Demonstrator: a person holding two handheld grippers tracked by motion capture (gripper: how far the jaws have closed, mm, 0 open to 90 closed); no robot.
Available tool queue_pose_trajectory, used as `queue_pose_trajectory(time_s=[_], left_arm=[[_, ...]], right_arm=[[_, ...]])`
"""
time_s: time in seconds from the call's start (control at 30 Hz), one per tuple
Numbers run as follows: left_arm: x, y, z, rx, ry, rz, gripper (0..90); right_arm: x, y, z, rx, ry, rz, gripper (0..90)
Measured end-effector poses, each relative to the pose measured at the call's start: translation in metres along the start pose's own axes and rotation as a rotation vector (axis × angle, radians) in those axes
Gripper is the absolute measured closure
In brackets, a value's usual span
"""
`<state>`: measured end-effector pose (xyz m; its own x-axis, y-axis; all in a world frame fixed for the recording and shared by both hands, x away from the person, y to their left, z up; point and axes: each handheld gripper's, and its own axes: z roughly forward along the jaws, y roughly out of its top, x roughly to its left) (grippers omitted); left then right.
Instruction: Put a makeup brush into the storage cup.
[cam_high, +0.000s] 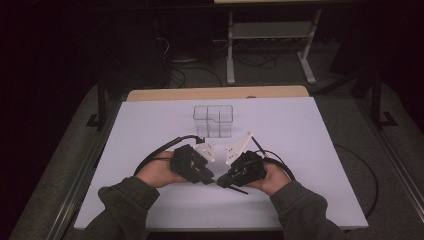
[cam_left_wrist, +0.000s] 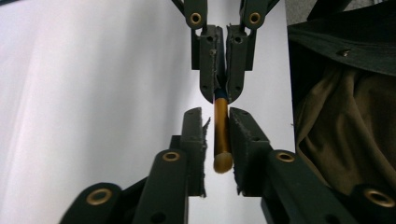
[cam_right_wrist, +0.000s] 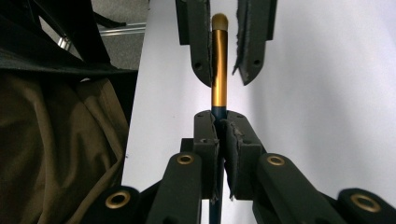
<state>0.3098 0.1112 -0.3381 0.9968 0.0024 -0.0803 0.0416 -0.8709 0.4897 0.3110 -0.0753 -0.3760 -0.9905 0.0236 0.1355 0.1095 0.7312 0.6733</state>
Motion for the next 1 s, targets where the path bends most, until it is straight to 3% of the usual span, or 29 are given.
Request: queue_pose_trajectory(time_s=[0.07,0.33,0.83,1.0], left_arm=[[-0.0007,0.0005,0.0,0.006,-0.005,0.008,82.6],[-0.001,0.0033,0.0011,0.035,-0.016,0.033,83.8],[-0.0007,0.0054,0.0011,0.045,-0.018,0.033,83.7],[-0.0005,0.0023,-0.0037,0.004,-0.004,0.005,72.1]], right_arm=[[-0.0002,0.0,0.0001,0.0,-0.002,-0.002,82.9],[0.0021,0.0022,0.0021,0.022,-0.003,-0.02,82.1],[0.0026,0.0039,0.0057,0.039,-0.009,-0.016,82.6],[0.0014,0.0029,0.0046,0.032,0.001,-0.005,82.9]])
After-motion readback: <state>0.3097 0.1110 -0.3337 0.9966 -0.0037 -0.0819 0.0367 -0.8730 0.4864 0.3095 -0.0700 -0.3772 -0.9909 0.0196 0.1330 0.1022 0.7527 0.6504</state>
